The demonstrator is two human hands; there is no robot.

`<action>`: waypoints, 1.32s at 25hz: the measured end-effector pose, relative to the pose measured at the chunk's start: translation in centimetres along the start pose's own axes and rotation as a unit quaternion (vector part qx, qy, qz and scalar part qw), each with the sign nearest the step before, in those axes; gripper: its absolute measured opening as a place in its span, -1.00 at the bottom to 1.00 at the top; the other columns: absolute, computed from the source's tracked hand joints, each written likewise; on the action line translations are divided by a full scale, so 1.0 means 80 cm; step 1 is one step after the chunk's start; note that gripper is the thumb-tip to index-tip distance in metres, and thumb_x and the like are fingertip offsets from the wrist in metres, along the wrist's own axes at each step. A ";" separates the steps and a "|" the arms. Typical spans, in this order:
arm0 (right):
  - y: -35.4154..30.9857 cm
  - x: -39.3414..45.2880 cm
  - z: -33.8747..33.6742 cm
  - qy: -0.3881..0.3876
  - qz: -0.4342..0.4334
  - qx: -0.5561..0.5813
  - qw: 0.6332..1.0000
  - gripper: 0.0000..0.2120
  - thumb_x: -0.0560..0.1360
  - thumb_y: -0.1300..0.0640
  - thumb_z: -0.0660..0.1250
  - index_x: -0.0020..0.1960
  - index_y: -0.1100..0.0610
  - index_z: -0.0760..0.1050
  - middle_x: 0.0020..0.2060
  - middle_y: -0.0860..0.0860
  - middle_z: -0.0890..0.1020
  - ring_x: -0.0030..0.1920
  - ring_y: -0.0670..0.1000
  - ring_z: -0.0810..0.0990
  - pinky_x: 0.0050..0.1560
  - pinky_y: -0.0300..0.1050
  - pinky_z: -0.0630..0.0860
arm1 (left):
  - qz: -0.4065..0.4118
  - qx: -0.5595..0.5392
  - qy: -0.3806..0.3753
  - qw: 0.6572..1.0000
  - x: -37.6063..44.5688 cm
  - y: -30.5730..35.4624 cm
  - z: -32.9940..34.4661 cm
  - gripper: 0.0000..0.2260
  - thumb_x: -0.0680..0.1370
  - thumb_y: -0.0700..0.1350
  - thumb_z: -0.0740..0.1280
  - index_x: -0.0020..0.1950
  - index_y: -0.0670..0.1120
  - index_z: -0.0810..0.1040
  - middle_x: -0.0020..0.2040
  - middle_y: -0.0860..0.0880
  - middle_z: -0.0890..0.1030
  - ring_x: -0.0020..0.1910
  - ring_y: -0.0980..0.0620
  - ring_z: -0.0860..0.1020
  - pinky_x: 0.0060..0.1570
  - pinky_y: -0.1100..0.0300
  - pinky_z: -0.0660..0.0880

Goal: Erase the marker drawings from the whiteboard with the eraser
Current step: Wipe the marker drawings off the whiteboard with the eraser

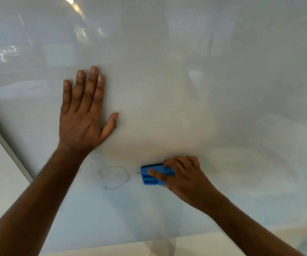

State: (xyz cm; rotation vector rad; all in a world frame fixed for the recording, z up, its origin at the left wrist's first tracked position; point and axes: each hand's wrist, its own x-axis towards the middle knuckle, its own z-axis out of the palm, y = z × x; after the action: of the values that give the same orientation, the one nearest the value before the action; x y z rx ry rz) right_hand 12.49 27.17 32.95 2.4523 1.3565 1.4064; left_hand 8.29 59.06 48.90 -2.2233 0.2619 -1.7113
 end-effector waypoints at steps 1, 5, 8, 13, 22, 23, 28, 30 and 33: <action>-0.003 -0.021 0.010 -0.023 -0.009 -0.008 1.000 -0.34 0.51 -0.07 0.50 0.55 -0.27 0.34 0.23 -0.04 0.53 0.15 0.07 0.54 0.19 0.11 0.37 | -0.001 -0.001 0.002 1.000 -0.002 0.000 0.000 -0.28 0.75 0.14 0.20 0.75 -0.24 0.04 0.74 -0.22 0.05 0.69 -0.37 0.15 0.71 -0.21 -0.08; 0.030 -0.058 0.000 -0.018 0.000 -0.030 0.999 -0.39 0.56 -0.11 0.44 0.56 -0.24 0.33 0.21 0.00 0.54 0.15 0.11 0.53 0.21 0.11 0.37 | -0.015 -0.004 0.011 1.000 -0.009 0.003 0.002 -0.29 0.76 0.14 0.19 0.76 -0.22 0.04 0.73 -0.19 0.05 0.70 -0.33 0.14 0.72 -0.17 -0.12; 0.049 -0.022 -0.033 0.027 0.045 -0.018 0.998 -0.52 0.68 -0.15 0.28 0.58 -0.19 0.34 0.19 0.06 0.58 0.15 0.15 0.54 0.16 0.15 0.40 | -0.014 -0.005 0.012 1.000 -0.009 0.004 0.003 -0.29 0.75 0.13 0.20 0.76 -0.22 0.04 0.73 -0.19 0.08 0.70 -0.33 0.14 0.72 -0.17 -0.11; 0.004 0.065 -0.038 0.065 0.089 0.026 0.994 -0.54 0.68 -0.21 0.19 0.56 -0.22 0.32 0.21 0.03 0.55 0.17 0.12 0.50 0.12 0.14 0.38 | -0.018 -0.005 0.016 1.000 -0.009 0.004 0.002 -0.30 0.75 0.12 0.21 0.75 -0.24 0.07 0.72 -0.25 0.16 0.70 -0.31 0.13 0.72 -0.15 -0.12; -0.037 -0.054 0.033 -0.001 0.020 -0.053 0.998 -0.35 0.51 -0.05 0.54 0.53 -0.25 0.38 0.20 0.00 0.53 0.16 0.10 0.51 0.18 0.15 0.40 | -0.039 0.000 0.014 0.999 -0.015 0.007 0.001 -0.31 0.75 0.11 0.23 0.74 -0.24 0.10 0.72 -0.25 0.21 0.69 -0.33 0.19 0.70 -0.23 -0.04; -0.028 -0.055 0.027 0.010 0.030 -0.050 0.998 -0.41 0.55 -0.07 0.49 0.53 -0.24 0.39 0.19 0.01 0.56 0.16 0.11 0.51 0.17 0.16 0.41 | -0.040 -0.001 0.015 0.999 -0.016 0.007 0.002 -0.31 0.75 0.11 0.23 0.74 -0.24 0.10 0.72 -0.24 0.20 0.69 -0.32 0.19 0.69 -0.25 -0.02; -0.018 0.036 -0.020 0.068 0.110 0.005 0.992 -0.55 0.66 -0.16 0.32 0.54 -0.19 0.40 0.19 0.06 0.60 0.15 0.16 0.57 0.14 0.16 0.38 | -0.047 -0.002 0.017 0.999 -0.019 0.007 0.004 -0.32 0.75 0.10 0.23 0.74 -0.24 0.11 0.72 -0.25 0.21 0.69 -0.33 0.20 0.69 -0.27 0.01; -0.039 0.076 -0.025 0.083 0.132 0.030 0.987 -0.55 0.66 -0.18 0.28 0.54 -0.22 0.38 0.21 0.03 0.56 0.17 0.14 0.55 0.13 0.14 0.36 | -0.048 -0.005 0.016 0.999 -0.019 0.007 0.003 -0.32 0.75 0.10 0.23 0.74 -0.24 0.11 0.71 -0.27 0.22 0.68 -0.35 0.21 0.68 -0.27 0.02; -0.084 0.100 -0.003 0.086 0.121 0.028 0.989 -0.54 0.66 -0.19 0.27 0.54 -0.27 0.35 0.24 -0.02 0.52 0.19 0.11 0.52 0.13 0.12 0.36 | -0.049 -0.013 0.014 0.999 -0.019 0.006 0.003 -0.32 0.75 0.09 0.23 0.74 -0.25 0.12 0.71 -0.27 0.22 0.68 -0.34 0.20 0.69 -0.26 0.01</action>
State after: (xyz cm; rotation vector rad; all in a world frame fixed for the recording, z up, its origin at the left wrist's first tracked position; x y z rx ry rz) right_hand 9.56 36.68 36.07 2.6626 1.1707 1.6872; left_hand 8.14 59.19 47.29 -2.2656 0.1847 -1.8015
